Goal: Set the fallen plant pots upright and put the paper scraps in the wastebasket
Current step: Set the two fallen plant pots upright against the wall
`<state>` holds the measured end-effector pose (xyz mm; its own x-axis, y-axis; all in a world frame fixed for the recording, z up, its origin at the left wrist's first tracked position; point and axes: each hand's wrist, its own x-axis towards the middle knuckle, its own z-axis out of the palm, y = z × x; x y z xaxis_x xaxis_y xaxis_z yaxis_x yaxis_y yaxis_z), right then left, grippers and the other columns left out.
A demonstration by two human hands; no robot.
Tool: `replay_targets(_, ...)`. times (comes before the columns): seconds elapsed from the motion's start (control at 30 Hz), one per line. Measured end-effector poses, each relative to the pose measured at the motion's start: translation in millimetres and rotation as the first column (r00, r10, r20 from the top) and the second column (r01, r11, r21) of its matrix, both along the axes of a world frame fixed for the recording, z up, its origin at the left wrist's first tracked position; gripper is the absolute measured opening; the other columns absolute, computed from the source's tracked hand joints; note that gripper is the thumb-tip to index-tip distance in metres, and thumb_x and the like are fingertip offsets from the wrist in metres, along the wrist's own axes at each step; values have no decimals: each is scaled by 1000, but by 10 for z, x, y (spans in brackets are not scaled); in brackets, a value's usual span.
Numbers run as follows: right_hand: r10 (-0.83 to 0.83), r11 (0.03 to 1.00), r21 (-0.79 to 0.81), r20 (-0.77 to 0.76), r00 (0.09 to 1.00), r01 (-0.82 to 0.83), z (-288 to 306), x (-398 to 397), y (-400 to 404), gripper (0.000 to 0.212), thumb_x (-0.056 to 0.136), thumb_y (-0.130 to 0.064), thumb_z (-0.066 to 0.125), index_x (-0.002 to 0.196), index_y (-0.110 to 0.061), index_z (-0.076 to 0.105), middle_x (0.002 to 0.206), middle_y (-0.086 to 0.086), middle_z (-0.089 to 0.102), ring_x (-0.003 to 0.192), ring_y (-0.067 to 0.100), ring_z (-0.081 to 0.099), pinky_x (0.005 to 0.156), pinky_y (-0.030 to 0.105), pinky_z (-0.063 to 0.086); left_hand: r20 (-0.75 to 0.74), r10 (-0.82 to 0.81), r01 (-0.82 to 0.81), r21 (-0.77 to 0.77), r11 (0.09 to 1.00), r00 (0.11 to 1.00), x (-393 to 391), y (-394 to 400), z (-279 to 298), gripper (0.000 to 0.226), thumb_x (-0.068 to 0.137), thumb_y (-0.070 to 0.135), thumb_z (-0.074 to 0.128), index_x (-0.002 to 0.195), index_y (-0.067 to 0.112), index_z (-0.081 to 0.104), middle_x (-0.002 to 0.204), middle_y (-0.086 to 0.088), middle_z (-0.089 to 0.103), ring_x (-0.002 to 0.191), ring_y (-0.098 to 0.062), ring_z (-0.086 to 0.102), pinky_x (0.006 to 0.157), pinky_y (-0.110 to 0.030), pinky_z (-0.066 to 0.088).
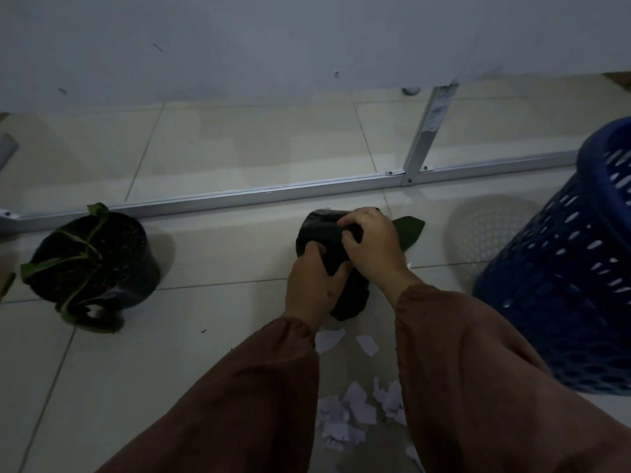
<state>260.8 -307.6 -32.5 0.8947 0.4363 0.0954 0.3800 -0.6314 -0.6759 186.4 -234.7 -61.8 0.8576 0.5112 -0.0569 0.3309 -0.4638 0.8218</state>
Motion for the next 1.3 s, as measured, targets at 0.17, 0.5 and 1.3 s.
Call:
replay_targets(0.17, 42, 998, 56, 2, 999, -42, 38, -22, 35, 19, 84, -2, 54, 101, -6, 64, 115, 13, 60, 111, 27, 51, 96, 31, 40, 63, -25, 23, 39, 999, 998, 31, -1, 23, 20, 89, 18, 52, 97, 0, 48, 92, -18, 61, 67, -14, 45, 45, -13, 33)
replay_targets(0.5, -180, 979, 91, -53, 982, 184, -83, -15, 17, 31, 83, -6, 52, 113, -7, 56, 123, 19, 50, 117, 34, 42, 97, 30, 32, 70, 295, -283, -146, 948, 953, -62, 394, 75, 23, 87, 14, 51, 103, -2, 50, 97, -20, 62, 86, -27, 57, 69, -26, 44)
replay_targets(1.3, -75, 931, 251, -582, 810, 267, -427, -401, 1023, 26, 87, -7, 54, 111, -2, 58, 108, 24, 65, 97, 35, 63, 87, 54, 54, -105, 521, -497, -504, 706, 847, -622, 1375, -172, 16, 88, 19, 50, 101, 20, 40, 96, -20, 62, 88, -32, 59, 84, -52, 51)
